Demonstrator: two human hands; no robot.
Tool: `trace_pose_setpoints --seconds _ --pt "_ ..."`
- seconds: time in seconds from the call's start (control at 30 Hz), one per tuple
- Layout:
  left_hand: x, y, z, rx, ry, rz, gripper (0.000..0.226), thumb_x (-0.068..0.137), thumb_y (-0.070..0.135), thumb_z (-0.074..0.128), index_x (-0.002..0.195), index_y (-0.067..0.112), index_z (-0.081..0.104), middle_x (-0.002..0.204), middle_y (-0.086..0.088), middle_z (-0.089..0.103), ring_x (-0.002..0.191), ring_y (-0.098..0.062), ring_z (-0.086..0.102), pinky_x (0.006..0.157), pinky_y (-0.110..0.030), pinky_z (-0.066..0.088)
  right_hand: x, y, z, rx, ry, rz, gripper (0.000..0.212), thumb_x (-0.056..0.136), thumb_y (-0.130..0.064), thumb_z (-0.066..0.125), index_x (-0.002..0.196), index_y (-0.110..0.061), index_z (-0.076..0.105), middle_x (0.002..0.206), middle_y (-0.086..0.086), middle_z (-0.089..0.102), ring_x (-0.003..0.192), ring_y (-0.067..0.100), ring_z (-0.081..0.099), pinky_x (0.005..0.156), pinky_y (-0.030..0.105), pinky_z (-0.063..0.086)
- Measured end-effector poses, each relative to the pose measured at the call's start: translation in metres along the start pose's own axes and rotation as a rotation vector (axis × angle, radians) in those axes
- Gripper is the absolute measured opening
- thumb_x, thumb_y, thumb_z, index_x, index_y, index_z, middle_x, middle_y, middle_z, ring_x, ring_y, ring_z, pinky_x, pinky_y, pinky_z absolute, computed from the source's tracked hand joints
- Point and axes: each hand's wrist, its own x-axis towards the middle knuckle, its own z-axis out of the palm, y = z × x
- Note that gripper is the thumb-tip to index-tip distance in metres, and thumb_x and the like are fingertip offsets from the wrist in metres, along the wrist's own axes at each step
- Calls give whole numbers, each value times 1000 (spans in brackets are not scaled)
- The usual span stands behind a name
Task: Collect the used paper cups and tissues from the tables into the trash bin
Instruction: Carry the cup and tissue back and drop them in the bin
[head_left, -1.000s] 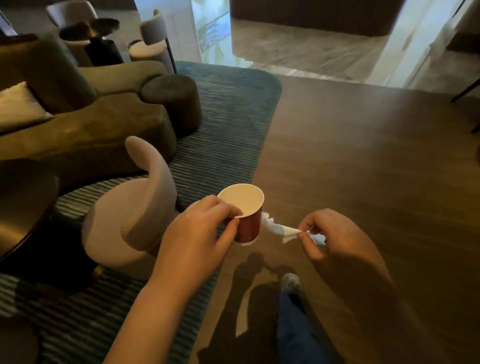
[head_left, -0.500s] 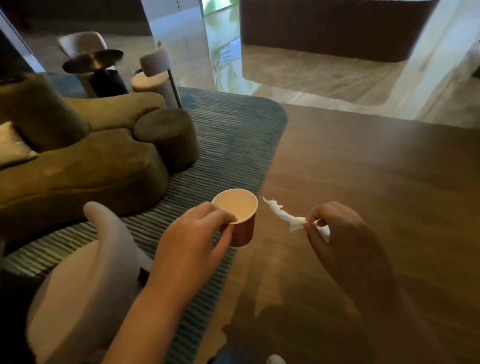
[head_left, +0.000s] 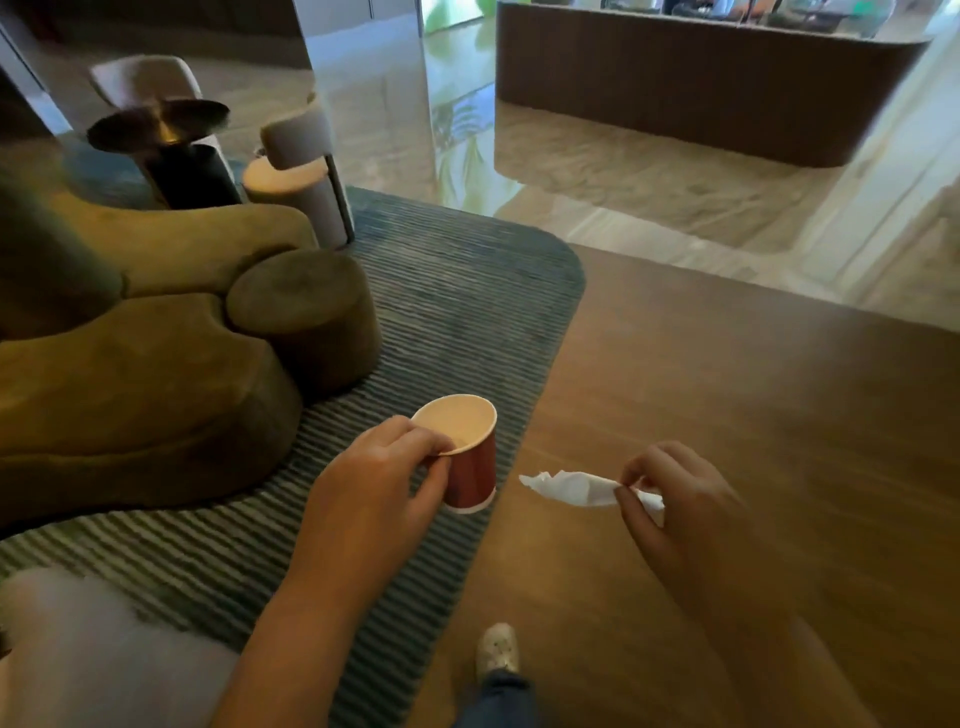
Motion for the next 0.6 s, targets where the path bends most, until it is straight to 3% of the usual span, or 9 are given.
trace_pose_setpoints --seconds 0.13,0.4,0.6 --pt "118 -6 9 -3 48 61 14 81 23 65 95 21 67 92 10 62 82 -8 58 68 -27 51 103 23 -5 9 103 -21 10 80 -15 68 83 -21 60 91 -10 55 79 8 54 63 25 52" --pt "287 -12 45 -3 26 171 13 82 18 67 95 17 66 92 6 63 82 -13 59 67 -37 53 248 76 22 39 96 1 5 83 -23 63 86 -23 59 91 -13 54 80 2 54 67 14 48" --pt "415 -22 86 42 47 178 14 84 26 57 93 20 66 91 8 63 82 -11 59 65 -33 51 377 143 49 103 87 37 14 81 -14 68 86 -22 59 90 -11 52 82 6 54 65 20 51"
